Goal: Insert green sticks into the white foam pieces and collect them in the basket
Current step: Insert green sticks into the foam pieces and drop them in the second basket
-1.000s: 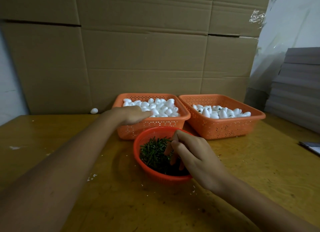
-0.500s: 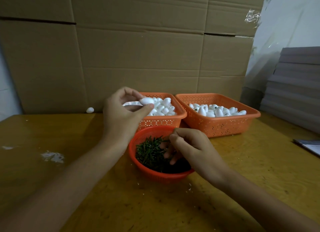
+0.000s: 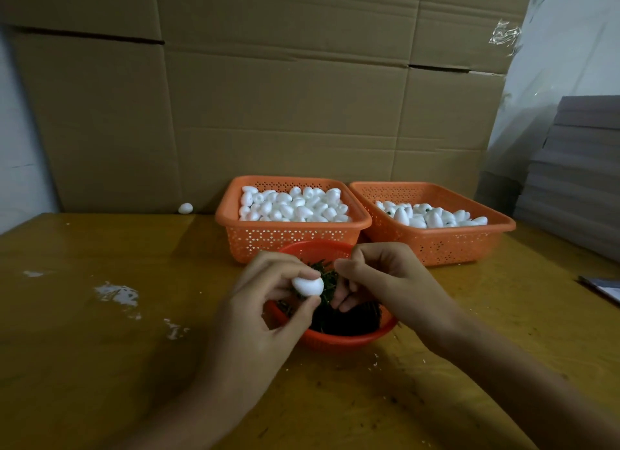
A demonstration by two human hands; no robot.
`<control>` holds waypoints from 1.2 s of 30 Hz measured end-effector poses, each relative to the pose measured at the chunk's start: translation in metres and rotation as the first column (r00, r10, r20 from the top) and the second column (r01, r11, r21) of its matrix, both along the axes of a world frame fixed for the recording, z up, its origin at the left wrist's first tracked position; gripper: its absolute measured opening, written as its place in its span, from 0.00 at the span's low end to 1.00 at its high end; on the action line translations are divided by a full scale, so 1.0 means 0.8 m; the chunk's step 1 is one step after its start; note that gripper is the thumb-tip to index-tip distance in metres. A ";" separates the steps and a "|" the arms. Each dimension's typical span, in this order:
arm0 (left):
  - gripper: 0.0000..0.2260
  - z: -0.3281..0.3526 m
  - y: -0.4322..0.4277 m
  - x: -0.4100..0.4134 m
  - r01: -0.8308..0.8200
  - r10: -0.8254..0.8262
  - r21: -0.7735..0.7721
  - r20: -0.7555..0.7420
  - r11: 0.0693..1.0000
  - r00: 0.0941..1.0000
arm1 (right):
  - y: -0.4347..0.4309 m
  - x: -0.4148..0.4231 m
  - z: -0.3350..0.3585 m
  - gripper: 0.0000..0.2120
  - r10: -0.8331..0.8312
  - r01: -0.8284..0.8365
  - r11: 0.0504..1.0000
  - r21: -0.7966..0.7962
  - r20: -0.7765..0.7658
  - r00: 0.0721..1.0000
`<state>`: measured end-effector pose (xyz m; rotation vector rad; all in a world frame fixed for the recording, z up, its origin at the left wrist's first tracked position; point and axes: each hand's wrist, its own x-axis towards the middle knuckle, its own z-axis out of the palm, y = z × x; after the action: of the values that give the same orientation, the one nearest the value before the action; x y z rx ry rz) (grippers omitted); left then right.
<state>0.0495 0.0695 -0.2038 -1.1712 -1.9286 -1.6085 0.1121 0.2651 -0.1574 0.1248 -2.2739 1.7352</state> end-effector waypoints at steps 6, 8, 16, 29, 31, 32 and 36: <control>0.09 -0.002 -0.006 0.003 -0.003 0.006 0.036 -0.091 0.999 0.996 | 0.006 -0.002 -0.002 0.15 0.029 -0.029 0.998 0.064 0.006 1.000; 0.10 -0.002 -0.006 0.003 0.007 -0.004 0.049 -0.060 0.999 0.998 | 0.007 -0.002 -0.002 0.11 0.042 -0.042 0.995 0.087 -0.001 0.999; 0.11 -0.006 -0.006 -0.004 0.017 -0.023 0.081 0.072 0.997 0.997 | 0.006 -0.005 -0.006 0.05 0.047 -0.035 0.982 0.185 -0.062 0.997; 0.13 -0.011 -0.004 -0.011 0.039 -0.062 0.129 0.187 0.991 0.980 | -0.011 -0.009 -0.029 0.09 -0.010 0.091 0.936 0.339 -0.233 0.973; 0.13 -0.010 -0.004 -0.010 0.047 -0.077 0.144 0.209 0.988 0.975 | -0.012 -0.010 -0.031 0.09 -0.039 0.129 0.922 0.364 -0.245 0.969; 0.14 -0.010 -0.005 -0.009 0.056 -0.090 0.154 0.223 0.987 0.971 | -0.013 -0.010 -0.032 0.08 -0.051 0.146 0.916 0.374 -0.252 0.966; 0.14 -0.007 -0.005 -0.007 0.089 -0.135 0.185 0.252 0.979 0.958 | -0.015 -0.008 -0.033 0.04 -0.065 0.180 0.895 0.409 -0.280 0.958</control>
<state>0.0435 0.0659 -0.2092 -1.0582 -1.8566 -2.0384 0.1054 0.2531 -0.1837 0.2722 -2.3655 1.0560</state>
